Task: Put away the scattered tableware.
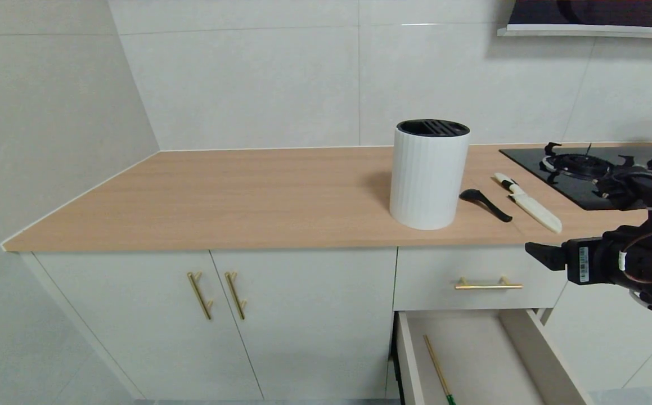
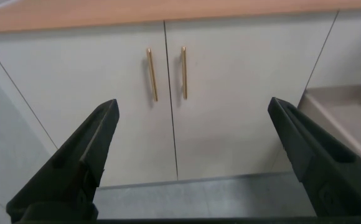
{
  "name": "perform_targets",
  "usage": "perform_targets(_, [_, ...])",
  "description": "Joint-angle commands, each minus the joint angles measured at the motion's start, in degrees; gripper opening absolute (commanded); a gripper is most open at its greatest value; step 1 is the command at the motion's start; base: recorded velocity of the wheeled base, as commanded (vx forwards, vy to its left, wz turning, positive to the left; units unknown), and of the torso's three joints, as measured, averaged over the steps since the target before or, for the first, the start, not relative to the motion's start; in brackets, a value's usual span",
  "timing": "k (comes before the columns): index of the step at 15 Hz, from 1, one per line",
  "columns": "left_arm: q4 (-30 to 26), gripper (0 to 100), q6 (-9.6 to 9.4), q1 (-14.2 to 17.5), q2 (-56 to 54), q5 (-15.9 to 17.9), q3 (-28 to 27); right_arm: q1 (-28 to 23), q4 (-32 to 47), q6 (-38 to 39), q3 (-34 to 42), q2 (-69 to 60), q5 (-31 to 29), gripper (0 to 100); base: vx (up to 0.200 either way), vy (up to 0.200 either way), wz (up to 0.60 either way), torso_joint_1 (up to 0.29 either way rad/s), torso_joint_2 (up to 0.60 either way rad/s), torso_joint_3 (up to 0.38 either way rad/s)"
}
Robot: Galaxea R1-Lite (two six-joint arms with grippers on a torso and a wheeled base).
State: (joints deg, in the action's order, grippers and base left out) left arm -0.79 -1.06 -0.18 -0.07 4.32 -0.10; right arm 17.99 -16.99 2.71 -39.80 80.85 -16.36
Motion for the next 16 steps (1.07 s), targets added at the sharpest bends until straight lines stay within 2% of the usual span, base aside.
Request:
perform_targets(1, [0.0,100,0.01,0.01,0.07,-0.01,0.01,0.02,-0.06,-0.16,-0.01,0.71,0.01,100,0.0,0.0,0.0,0.09,-0.23,-0.129])
perform_targets(2, [0.0,100,0.01,0.01,0.07,-0.01,0.01,-0.06,-0.32,-0.86,-0.19,1.15,0.1,100,0.0,0.0,0.0,0.051,-0.14,-0.071])
perform_targets(6, [0.0,100,0.01,0.01,0.07,-0.01,0.01,-8.06,-0.41,-4.99,-5.64,6.25,8.63,100,0.0,0.0,0.0,0.009,-0.02,-0.012])
perform_targets(9, [0.0,100,0.01,0.01,0.07,-0.01,0.01,-13.34,-0.14,-5.08,-14.34,14.25,17.15,100,0.0,0.0,0.0,0.0,0.0,0.0])
perform_targets(14, [0.0,100,0.01,0.01,0.07,-0.01,0.01,-14.13,0.12,-7.36,-29.72,27.08,21.63,100,0.0,0.0,0.0,0.0,0.0,0.0])
perform_targets(16, [0.0,100,0.01,0.01,0.07,-0.01,0.01,-14.13,-0.32,-7.54,-32.53,31.12,22.51,100,0.0,0.0,0.0,0.0,0.0,0.0])
